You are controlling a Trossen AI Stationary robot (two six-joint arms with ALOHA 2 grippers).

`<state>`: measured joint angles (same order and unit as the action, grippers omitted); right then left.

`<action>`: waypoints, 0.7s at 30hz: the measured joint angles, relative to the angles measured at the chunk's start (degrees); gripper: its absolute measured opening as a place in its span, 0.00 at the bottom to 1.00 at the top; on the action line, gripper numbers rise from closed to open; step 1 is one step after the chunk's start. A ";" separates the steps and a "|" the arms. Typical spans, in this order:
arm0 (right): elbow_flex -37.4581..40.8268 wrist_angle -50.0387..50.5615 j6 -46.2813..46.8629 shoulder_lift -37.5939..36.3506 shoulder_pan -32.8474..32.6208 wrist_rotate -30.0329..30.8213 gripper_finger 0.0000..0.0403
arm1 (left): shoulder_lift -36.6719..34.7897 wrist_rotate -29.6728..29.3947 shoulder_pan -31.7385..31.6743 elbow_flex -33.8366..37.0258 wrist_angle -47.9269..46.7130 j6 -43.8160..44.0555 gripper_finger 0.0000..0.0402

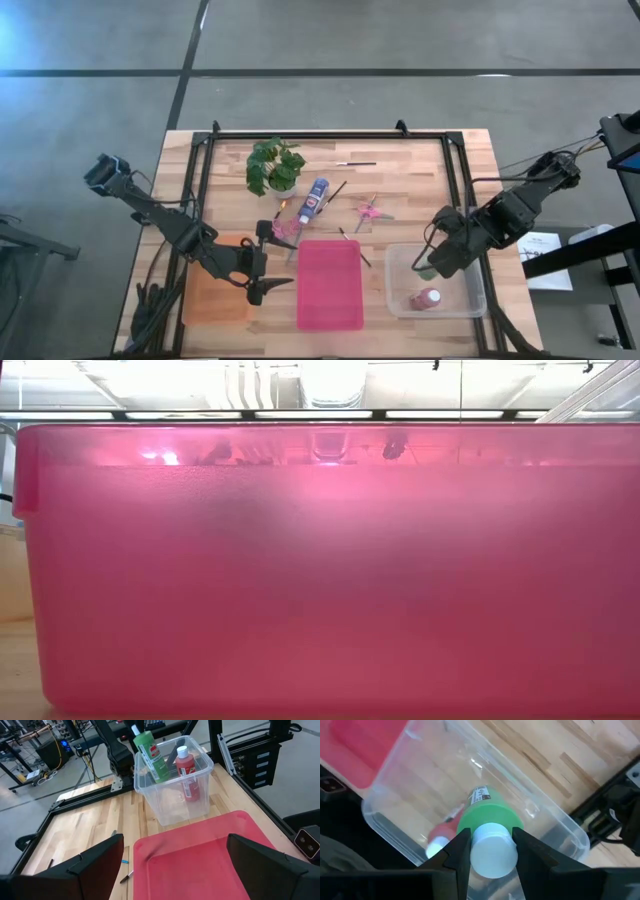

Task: Pick & Place Paint Supplies
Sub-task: Put the green paint bottle into the transparent bin

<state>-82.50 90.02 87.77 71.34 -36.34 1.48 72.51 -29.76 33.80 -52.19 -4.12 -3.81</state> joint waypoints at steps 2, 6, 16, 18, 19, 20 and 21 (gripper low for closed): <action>0.70 0.02 1.03 -0.14 -1.09 0.04 0.28 | 0.00 0.04 0.00 0.00 -0.01 0.00 0.90; 2.28 -0.12 4.86 -0.48 -4.32 1.06 0.28 | 0.00 0.16 0.00 0.01 -0.01 0.02 0.90; 6.04 -0.04 15.60 -0.86 -13.54 3.06 0.28 | 0.00 0.40 0.00 0.01 0.00 0.26 0.90; 6.84 -0.04 17.40 -0.79 -14.91 3.08 0.28 | 0.00 0.40 0.00 0.01 0.02 0.28 0.90; 7.19 -0.02 18.27 -0.79 -15.52 3.16 0.28 | 0.00 0.40 0.00 0.01 0.02 0.47 0.90; 7.60 -0.10 19.08 -0.79 -16.11 3.23 0.28 | 0.00 0.42 -0.01 0.01 0.02 0.50 0.90; 8.00 -0.31 19.83 -0.79 -16.69 3.35 0.28 | 0.00 0.42 -0.01 0.01 0.02 0.50 0.90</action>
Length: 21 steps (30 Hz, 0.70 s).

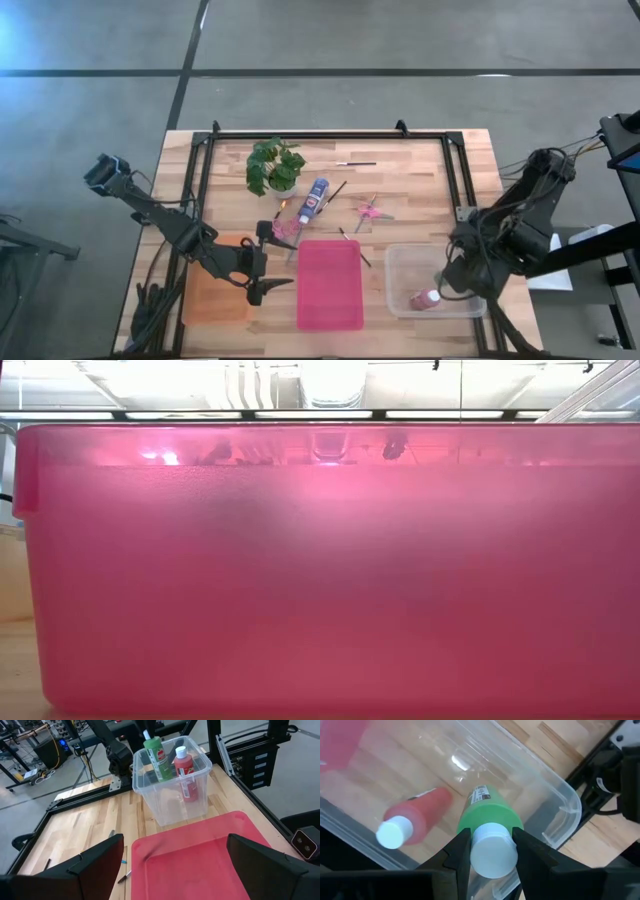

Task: Pick & Place Paint Supplies
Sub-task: Put the green paint bottle into the transparent bin

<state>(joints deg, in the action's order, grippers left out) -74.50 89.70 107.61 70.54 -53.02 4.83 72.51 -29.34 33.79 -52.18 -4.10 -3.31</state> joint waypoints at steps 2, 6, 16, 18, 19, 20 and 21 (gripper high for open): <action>0.65 -0.72 1.28 0.04 -0.94 0.72 0.28 | 0.00 0.00 0.01 0.00 0.00 0.00 0.90; 1.28 -2.22 2.58 0.94 -2.33 1.39 0.28 | 0.00 -0.02 0.00 0.00 0.00 0.00 0.90; 1.10 -4.64 2.98 5.24 -3.46 0.48 0.28 | 0.00 0.02 0.01 0.00 0.00 0.22 0.90; 1.10 -4.80 2.99 5.83 -3.46 -0.14 0.28 | 0.00 0.02 0.00 0.00 0.00 0.22 0.90; 1.10 -4.84 3.00 6.17 -3.49 -0.48 0.28 | 0.00 0.07 0.01 0.00 0.02 0.22 0.90; 1.10 -4.88 2.92 6.40 -3.49 -0.71 0.28 | 0.00 0.17 -0.01 0.00 0.02 0.22 0.90; 1.10 -4.95 2.83 6.53 -3.51 -0.92 0.28 | 0.00 0.17 0.00 0.00 0.02 0.22 0.90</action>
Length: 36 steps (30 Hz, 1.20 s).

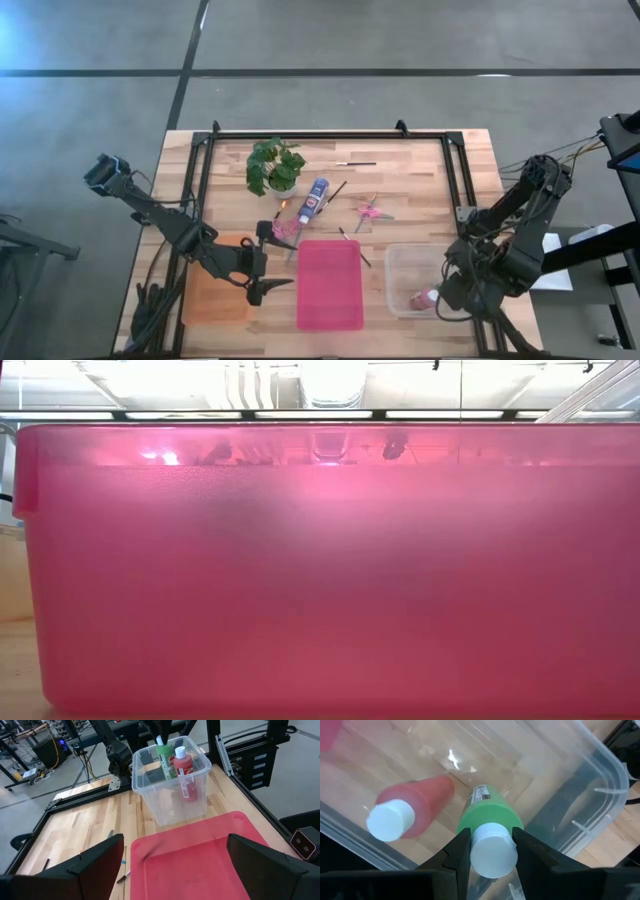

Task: Pick & Place Paint Supplies
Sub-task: Put the green paint bottle into the transparent bin

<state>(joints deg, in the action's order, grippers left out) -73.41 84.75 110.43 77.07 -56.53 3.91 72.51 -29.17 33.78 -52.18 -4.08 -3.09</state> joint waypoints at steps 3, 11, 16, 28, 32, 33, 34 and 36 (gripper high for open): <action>0.04 -0.09 0.18 0.17 0.02 -0.07 0.28 | 0.00 0.23 0.00 0.00 -0.02 0.02 0.90; 0.39 -1.33 0.37 0.93 0.02 -0.96 0.28 | 0.00 0.26 0.02 0.00 0.00 0.02 0.90; 1.63 -1.31 0.24 0.94 0.04 -0.90 0.28 | 0.00 0.28 0.01 0.00 -0.02 0.13 0.90; 2.77 -1.22 -1.14 0.71 0.17 0.51 0.28 | 0.00 0.38 0.00 0.00 -0.02 0.11 0.90; 3.34 -1.12 -1.09 0.23 0.17 0.63 0.28 | 0.00 0.37 0.02 0.00 -0.02 0.11 0.90; 3.37 -1.01 -1.09 0.14 0.17 0.65 0.28 | 0.00 0.37 0.00 0.00 -0.02 0.11 0.90; 3.44 -1.08 -1.09 0.06 0.17 0.65 0.28 | 0.00 0.37 0.01 0.00 -0.02 0.11 0.90; 3.58 -1.09 -1.11 -0.06 0.17 0.65 0.28 | 0.00 0.37 0.00 0.00 0.00 0.11 0.90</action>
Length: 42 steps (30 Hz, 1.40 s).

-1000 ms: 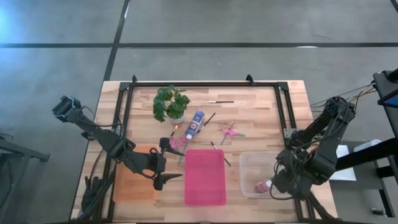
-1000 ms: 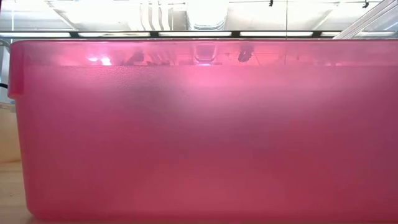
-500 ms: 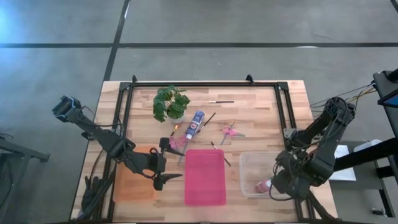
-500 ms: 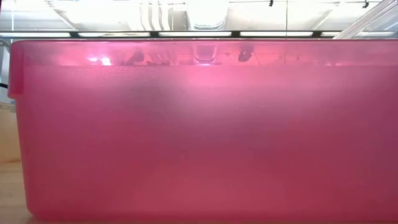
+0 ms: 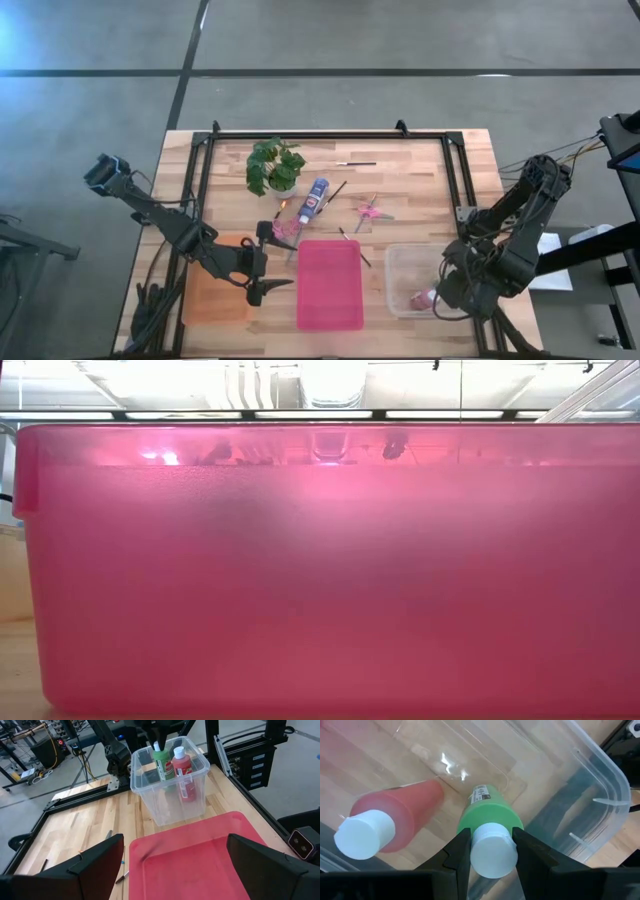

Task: Pick & Place Paint Supplies
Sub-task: Put the green paint bottle into the transparent bin, then put the purple paint bottle into the transparent bin

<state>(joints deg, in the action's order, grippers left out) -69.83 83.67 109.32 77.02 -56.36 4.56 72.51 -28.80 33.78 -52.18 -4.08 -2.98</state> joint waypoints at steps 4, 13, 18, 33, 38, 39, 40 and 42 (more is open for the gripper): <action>0.80 -0.03 0.04 -0.45 0.00 0.04 0.28 | 0.00 -0.02 0.00 0.00 -0.02 -0.02 0.90; 3.48 -2.69 -0.22 -1.65 0.02 0.01 0.28 | 0.00 -0.03 0.00 0.02 -0.02 -0.11 0.90; 4.38 -3.16 -0.22 -2.88 0.04 -0.07 0.28 | 0.00 0.04 0.00 0.02 -0.01 -0.13 0.90; 4.49 -3.27 -0.38 -3.15 0.00 1.19 0.53 | 0.00 0.31 0.00 0.02 -0.02 -0.11 0.90; 4.49 -2.98 -0.88 -3.70 0.00 3.89 0.53 | 0.00 0.35 0.00 0.02 -0.02 -0.11 0.90; 4.49 -2.90 -0.91 -3.90 0.00 4.64 0.53 | 0.00 0.37 0.00 0.02 -0.02 -0.11 0.90; 4.49 -2.93 -0.90 -4.14 0.01 5.20 0.53 | 0.00 0.43 0.00 0.02 -0.01 -0.11 0.90; 4.47 -2.84 -0.90 -4.77 0.00 6.59 0.54 | 0.00 0.46 0.00 0.02 -0.02 -0.11 0.90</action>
<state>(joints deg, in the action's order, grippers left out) -65.36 80.82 108.42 72.25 -56.36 11.15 72.51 -28.34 33.78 -52.16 -4.10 -3.09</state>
